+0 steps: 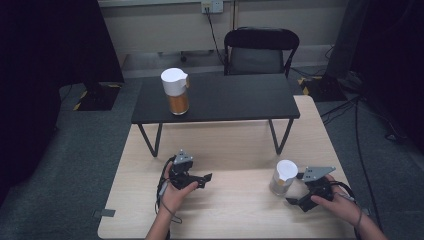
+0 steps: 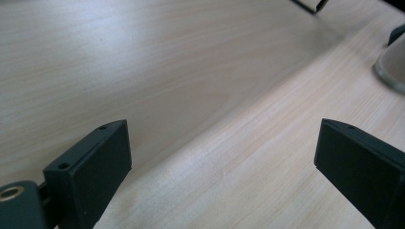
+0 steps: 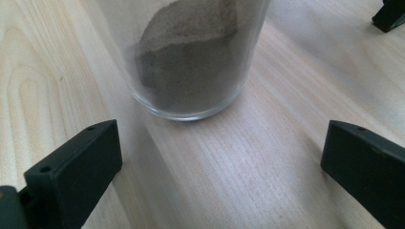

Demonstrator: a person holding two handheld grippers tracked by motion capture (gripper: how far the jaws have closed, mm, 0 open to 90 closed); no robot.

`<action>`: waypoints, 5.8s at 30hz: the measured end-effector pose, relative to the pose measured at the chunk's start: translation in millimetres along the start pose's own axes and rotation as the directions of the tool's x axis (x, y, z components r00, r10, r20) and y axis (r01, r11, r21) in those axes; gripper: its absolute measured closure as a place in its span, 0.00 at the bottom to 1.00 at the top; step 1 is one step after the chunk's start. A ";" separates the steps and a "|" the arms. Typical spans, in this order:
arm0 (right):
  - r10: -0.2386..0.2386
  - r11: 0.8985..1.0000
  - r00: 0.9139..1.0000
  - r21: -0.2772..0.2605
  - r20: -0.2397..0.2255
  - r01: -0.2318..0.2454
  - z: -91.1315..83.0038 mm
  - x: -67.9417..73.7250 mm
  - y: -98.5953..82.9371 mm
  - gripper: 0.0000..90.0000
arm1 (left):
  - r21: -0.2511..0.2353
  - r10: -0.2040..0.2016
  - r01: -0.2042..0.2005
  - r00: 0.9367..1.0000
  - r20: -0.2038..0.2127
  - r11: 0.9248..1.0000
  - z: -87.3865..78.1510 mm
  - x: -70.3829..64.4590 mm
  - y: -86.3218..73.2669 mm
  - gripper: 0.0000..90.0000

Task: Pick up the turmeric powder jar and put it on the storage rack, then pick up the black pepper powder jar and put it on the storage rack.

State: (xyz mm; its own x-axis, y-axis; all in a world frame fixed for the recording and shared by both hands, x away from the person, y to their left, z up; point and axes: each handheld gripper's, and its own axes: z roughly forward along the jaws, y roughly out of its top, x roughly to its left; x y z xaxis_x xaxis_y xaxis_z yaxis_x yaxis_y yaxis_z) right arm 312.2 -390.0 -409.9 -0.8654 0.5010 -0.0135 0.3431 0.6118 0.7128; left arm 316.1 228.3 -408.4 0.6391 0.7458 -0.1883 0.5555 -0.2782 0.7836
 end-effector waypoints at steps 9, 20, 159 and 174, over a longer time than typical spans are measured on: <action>0.000 1.000 1.000 0.000 0.000 0.000 0.0 0.0 0.0 0.00 | 0.073 0.055 -0.052 0.998 -0.030 0.996 9.5 -8.9 0.7 0.05; 0.000 1.000 1.000 0.000 0.000 0.000 0.0 0.0 0.0 0.00 | 0.136 0.141 -0.130 0.987 -0.075 0.982 13.9 -17.5 3.0 0.04; 0.020 0.970 1.000 -0.244 0.003 -0.019 -1.8 16.8 13.0 0.30 | 0.131 0.175 -0.165 0.982 -0.070 0.978 15.6 -18.6 -1.2 0.00; 0.007 0.966 1.000 -0.259 0.008 -0.005 0.1 18.3 10.8 0.34 | 0.131 0.175 -0.165 0.982 -0.070 0.978 15.6 -18.6 -1.2 0.00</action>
State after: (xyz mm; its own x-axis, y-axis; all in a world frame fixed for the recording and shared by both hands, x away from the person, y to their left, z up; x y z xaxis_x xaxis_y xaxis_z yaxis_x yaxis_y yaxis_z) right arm 300.0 -374.2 -402.5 -0.8598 0.5104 -0.0144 0.2409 0.4304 0.8699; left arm 311.9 205.3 -415.1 0.6875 0.7262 -0.0058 0.5070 -0.4742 0.7198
